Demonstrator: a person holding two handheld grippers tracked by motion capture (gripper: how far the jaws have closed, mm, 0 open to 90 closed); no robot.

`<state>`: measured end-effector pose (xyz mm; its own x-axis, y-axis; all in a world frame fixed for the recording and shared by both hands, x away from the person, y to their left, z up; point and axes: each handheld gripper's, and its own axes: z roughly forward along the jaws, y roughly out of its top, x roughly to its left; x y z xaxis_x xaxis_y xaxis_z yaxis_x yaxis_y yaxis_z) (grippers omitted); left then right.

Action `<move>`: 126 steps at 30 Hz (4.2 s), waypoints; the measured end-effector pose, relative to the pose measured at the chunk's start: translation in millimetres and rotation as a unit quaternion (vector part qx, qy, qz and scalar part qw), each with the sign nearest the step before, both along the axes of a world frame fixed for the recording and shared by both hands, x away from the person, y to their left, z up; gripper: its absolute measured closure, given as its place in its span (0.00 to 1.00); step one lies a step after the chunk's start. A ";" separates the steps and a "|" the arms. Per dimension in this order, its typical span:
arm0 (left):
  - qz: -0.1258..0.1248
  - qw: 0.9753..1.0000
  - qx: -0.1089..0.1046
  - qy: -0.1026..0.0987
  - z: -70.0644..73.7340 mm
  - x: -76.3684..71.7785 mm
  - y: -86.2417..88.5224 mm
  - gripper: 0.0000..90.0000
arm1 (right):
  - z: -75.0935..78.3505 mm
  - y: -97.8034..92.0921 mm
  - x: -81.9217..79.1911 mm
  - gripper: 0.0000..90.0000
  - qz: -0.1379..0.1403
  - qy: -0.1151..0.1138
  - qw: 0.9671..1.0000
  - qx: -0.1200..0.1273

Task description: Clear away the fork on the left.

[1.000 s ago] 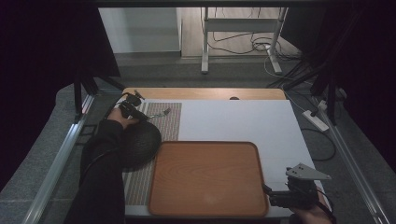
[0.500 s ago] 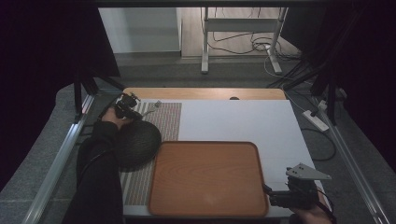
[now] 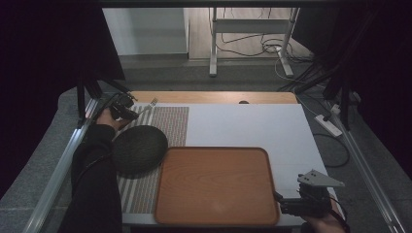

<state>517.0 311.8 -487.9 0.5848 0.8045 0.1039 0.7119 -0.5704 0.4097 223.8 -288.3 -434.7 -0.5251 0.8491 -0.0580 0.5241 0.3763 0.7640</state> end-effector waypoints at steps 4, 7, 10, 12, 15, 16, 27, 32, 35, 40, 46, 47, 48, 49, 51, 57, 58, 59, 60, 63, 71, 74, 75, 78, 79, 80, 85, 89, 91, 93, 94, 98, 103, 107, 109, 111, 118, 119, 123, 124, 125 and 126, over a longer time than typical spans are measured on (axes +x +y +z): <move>-0.001 1.000 -0.031 0.002 9.0 -5.5 -1.4 0.87 | 0.0 0.1 -0.1 0.01 0.000 0.000 1.000 0.000; 0.000 0.998 -0.060 0.007 11.1 -12.6 -5.7 0.87 | 0.2 0.0 -0.2 0.01 -0.001 -0.001 1.000 -0.001; -0.004 0.997 -0.072 0.017 8.8 -21.7 -12.6 0.87 | 0.2 0.0 -0.6 0.01 0.000 -0.002 1.000 0.000; -0.007 0.997 -0.075 0.020 7.2 -27.8 -16.6 0.87 | 0.2 0.1 -0.6 0.01 0.000 -0.003 1.000 0.000; -0.014 0.996 -0.084 0.023 6.4 -36.5 -21.7 0.87 | 0.1 0.3 -0.5 0.01 0.000 -0.002 1.000 -0.001; -0.016 0.995 -0.091 0.024 6.3 -39.3 -23.2 0.87 | 0.2 0.4 -0.4 0.01 0.000 -0.002 1.000 -0.001; -0.031 0.991 -0.123 0.035 9.7 -73.6 -40.8 0.87 | 0.3 0.5 -0.8 0.01 0.000 -0.004 1.000 -0.002; -0.032 0.989 -0.136 0.039 14.0 -93.6 -48.4 0.87 | 0.6 0.9 -1.5 0.01 0.001 -0.007 1.000 -0.003; -0.035 0.988 -0.145 0.038 16.9 -105.4 -54.7 0.87 | 0.6 1.2 -1.8 0.01 0.003 -0.009 1.000 -0.004; -0.048 0.986 -0.152 0.041 20.0 -124.6 -68.9 0.87 | 0.8 1.8 -2.5 0.01 0.006 -0.012 1.000 -0.008; -0.058 0.986 -0.151 0.040 23.6 -146.3 -86.5 0.87 | 0.9 2.2 -3.2 0.01 0.007 -0.015 1.000 -0.008; -0.058 0.986 -0.149 0.039 24.2 -149.6 -89.2 0.87 | 0.9 2.3 -3.3 0.01 0.007 -0.015 1.000 -0.008; -0.058 0.987 -0.148 0.038 25.1 -153.3 -91.9 0.87 | 0.9 2.3 -3.3 0.01 0.007 -0.016 1.000 -0.008; -0.057 0.986 -0.150 0.037 25.5 -155.5 -93.3 0.87 | 0.9 2.4 -3.3 0.01 0.008 -0.016 1.000 -0.009; -0.057 0.985 -0.157 0.040 25.6 -161.1 -97.1 0.87 | 0.8 2.6 -3.4 0.01 0.008 -0.017 1.000 -0.010; -0.057 0.984 -0.163 0.053 23.3 -178.7 -113.0 0.87 | 0.9 3.4 -4.0 0.01 0.011 -0.019 1.000 -0.013; -0.057 0.983 -0.163 0.054 23.5 -182.1 -116.3 0.87 | 0.9 3.4 -4.0 0.01 0.012 -0.019 1.000 -0.013; -0.058 0.984 -0.161 0.054 23.7 -185.5 -119.4 0.87 | 0.9 3.5 -3.9 0.01 0.012 -0.019 1.000 -0.013; -0.059 0.984 -0.161 0.056 23.7 -188.7 -122.7 0.87 | 0.9 3.6 -3.9 0.01 0.012 -0.018 1.000 -0.014; -0.065 0.984 -0.154 0.060 22.5 -197.0 -133.1 0.87 | 0.9 3.9 -4.1 0.01 0.012 -0.019 1.000 -0.015; -0.078 0.984 -0.139 0.077 12.9 -210.1 -160.9 0.87 | 0.9 4.1 -4.1 0.01 0.014 -0.019 1.000 -0.017; -0.081 0.984 -0.135 0.086 7.4 -214.1 -172.3 0.87 | 0.9 4.1 -4.1 0.01 0.015 -0.019 1.000 -0.017; -0.083 0.984 -0.131 0.089 5.5 -215.3 -175.9 0.87 | 0.9 4.0 -4.1 0.01 0.015 -0.019 1.000 -0.017; -0.088 0.984 -0.123 0.097 -0.8 -217.1 -184.6 0.87 | 0.9 4.2 -4.3 0.01 0.016 -0.020 1.000 -0.017; -0.088 0.984 -0.122 0.099 -2.8 -217.7 -187.1 0.87 | 0.9 4.2 -4.3 0.01 0.017 -0.020 1.000 -0.017; -0.089 0.984 -0.120 0.100 -4.7 -218.0 -189.6 0.87 | 0.8 4.3 -4.3 0.01 0.017 -0.020 0.999 -0.017; -0.099 0.983 -0.103 0.111 -14.2 -220.9 -200.6 0.86 | 0.8 4.5 -4.4 0.01 0.018 -0.020 0.999 -0.017; -0.114 0.982 -0.101 0.107 -15.5 -221.6 -204.3 0.84 | 0.8 4.7 -4.6 0.01 0.019 -0.019 0.999 -0.017; -0.112 0.982 -0.113 0.100 -12.4 -219.7 -204.5 0.80 | 0.7 4.9 -4.5 0.01 0.019 -0.019 0.999 -0.018; -0.119 0.981 -0.125 0.093 -9.6 -216.1 -206.2 0.81 | 0.6 4.9 -4.3 0.01 0.020 -0.019 0.999 -0.019; -0.119 0.980 -0.129 0.094 -8.4 -214.3 -208.3 0.84 | 0.6 4.9 -4.2 0.01 0.020 -0.018 0.999 -0.019; -0.135 0.976 -0.139 0.094 -3.0 -206.4 -221.3 0.97 | 0.5 5.0 -4.0 0.01 0.020 -0.018 0.999 -0.019; -0.152 0.974 -0.140 0.091 -3.8 -202.3 -235.9 0.99 | 0.3 4.8 -4.0 0.01 0.020 -0.017 0.999 -0.020; -0.158 0.975 -0.122 0.094 -12.3 -200.9 -241.6 0.99 | 0.4 4.8 -4.2 0.01 0.020 -0.017 0.999 -0.020; -0.153 0.976 -0.119 0.096 -15.8 -198.8 -240.1 0.99 | 0.4 4.9 -4.3 0.01 0.021 -0.018 0.999 -0.021; -0.146 0.977 -0.124 0.097 -17.8 -196.2 -236.2 0.99 | 0.4 4.9 -4.3 0.01 0.021 -0.018 0.999 -0.021; -0.119 0.981 -0.120 0.094 -20.1 -188.2 -220.8 0.99 | 0.5 4.8 -4.6 0.01 0.022 -0.019 0.999 -0.020; -0.114 0.982 -0.119 0.094 -20.0 -186.9 -217.9 0.99 | 0.5 4.8 -4.6 0.01 0.023 -0.019 0.999 -0.020; -0.091 0.984 -0.123 0.096 -20.6 -181.5 -205.2 0.99 | 0.5 4.8 -4.7 0.01 0.023 -0.019 0.999 -0.020; -0.086 0.984 -0.123 0.096 -20.8 -180.3 -202.1 0.99 | 0.5 4.8 -4.7 0.01 0.023 -0.019 0.999 -0.020; -0.080 0.984 -0.124 0.096 -20.9 -179.2 -199.1 0.99 | 0.6 4.8 -4.7 0.01 0.023 -0.018 0.999 -0.021; -0.076 0.985 -0.124 0.096 -21.0 -178.0 -195.9 0.99 | 0.6 4.9 -4.8 0.01 0.024 -0.018 0.999 -0.021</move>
